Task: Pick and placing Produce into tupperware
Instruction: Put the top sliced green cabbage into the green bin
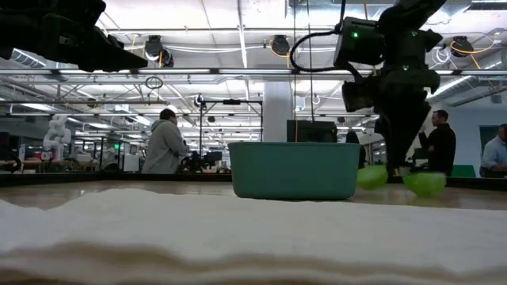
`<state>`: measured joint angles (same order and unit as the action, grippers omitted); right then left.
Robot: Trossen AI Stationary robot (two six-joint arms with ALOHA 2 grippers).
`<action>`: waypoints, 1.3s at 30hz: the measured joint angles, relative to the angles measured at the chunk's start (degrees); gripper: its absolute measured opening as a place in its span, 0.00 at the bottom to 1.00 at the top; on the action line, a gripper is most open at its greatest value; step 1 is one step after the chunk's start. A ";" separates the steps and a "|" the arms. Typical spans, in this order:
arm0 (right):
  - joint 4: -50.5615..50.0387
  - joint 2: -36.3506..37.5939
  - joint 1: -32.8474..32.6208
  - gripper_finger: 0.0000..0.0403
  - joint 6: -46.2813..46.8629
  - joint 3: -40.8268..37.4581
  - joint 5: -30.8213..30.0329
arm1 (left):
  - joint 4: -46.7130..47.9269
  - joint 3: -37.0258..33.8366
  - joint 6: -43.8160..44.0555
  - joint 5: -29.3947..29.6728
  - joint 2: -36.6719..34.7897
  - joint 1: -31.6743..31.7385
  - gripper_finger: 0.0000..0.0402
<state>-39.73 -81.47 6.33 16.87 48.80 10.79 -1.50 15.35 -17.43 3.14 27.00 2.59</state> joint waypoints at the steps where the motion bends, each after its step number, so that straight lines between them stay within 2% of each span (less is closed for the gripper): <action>1: -0.30 0.00 -0.01 0.38 -0.03 0.54 0.02 | 0.02 0.00 0.00 0.00 0.00 0.00 0.08; 11: -1.96 0.02 -0.01 0.31 -0.45 1.46 0.02 | 0.02 0.00 0.07 0.00 -0.01 0.00 0.08; 27: -1.85 0.02 0.00 0.24 -0.47 1.46 0.02 | 0.02 0.00 0.09 0.00 0.00 0.00 0.08; 34: -1.72 0.02 -0.20 0.26 -1.69 1.46 0.07 | 0.02 0.00 0.09 0.00 -0.01 0.00 0.08; 39: -1.62 0.02 -0.46 0.34 -2.62 1.45 1.67 | 0.04 0.00 0.09 0.00 0.00 0.00 0.08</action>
<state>-41.35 -81.45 5.87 14.25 50.25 12.47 -1.45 15.35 -17.34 3.14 27.00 2.59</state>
